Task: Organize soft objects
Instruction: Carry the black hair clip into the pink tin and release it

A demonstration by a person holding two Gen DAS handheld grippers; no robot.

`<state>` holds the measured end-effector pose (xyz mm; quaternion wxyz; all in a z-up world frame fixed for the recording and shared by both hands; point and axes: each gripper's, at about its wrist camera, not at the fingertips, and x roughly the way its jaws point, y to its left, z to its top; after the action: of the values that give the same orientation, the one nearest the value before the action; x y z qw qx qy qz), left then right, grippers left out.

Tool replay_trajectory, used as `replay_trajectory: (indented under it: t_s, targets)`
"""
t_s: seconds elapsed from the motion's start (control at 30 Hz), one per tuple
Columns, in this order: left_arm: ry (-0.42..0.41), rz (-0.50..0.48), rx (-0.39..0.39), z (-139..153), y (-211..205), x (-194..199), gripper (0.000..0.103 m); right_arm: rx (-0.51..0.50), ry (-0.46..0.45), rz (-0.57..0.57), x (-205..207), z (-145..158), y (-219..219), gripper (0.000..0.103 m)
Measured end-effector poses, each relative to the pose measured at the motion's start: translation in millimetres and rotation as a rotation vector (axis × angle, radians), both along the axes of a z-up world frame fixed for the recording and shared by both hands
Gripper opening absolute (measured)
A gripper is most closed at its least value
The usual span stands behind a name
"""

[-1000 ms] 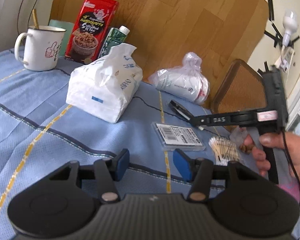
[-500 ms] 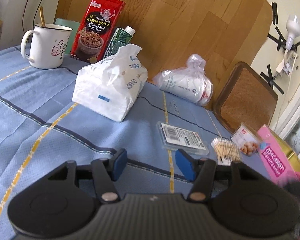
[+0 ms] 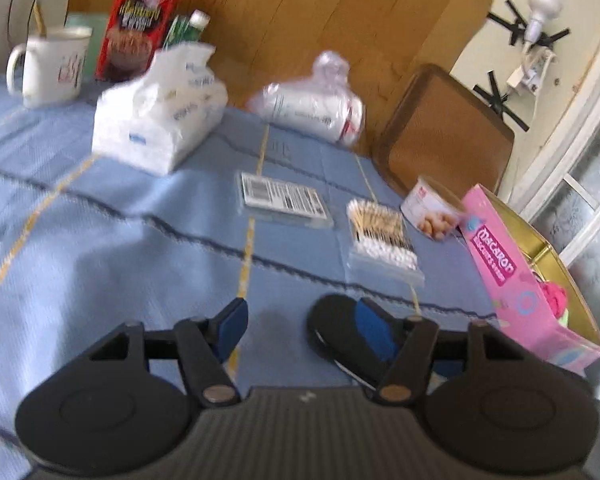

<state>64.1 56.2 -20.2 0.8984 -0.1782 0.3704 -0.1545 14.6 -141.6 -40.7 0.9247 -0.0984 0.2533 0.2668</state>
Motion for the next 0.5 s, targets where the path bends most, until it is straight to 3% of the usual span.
replay_trajectory:
  t_s: [0.07,0.1,0.13,0.17,0.33,0.5]
  targets:
    - [0.060,-0.006,-0.057,-6.8,-0.1,5.3,0.058,-0.006,0.020,-0.001,7.1,-6.8,3.0,0.051]
    - [0.051,0.003,-0.071,-9.3,-0.7,4.1,0.054,-0.002,0.039,0.000,11.7,-10.9,3.4,0.049]
    - [0.045,0.004,-0.066,-11.1,-3.8,2.5,0.048,0.038,0.044,0.001,12.9,-12.9,1.6,0.043]
    - [0.049,-0.020,-0.063,-13.0,-8.6,2.8,0.034,0.068,0.052,-0.004,13.8,-13.1,0.6,0.042]
    - [0.040,-0.069,-0.088,-0.4,-31.6,10.3,0.035,0.105,-0.018,-0.079,-1.9,-5.4,-10.5,0.042]
    - [-0.064,-0.211,-0.071,42.4,-90.0,24.8,0.034,0.121,-0.161,-0.197,-13.2,21.2,-46.5,0.041]
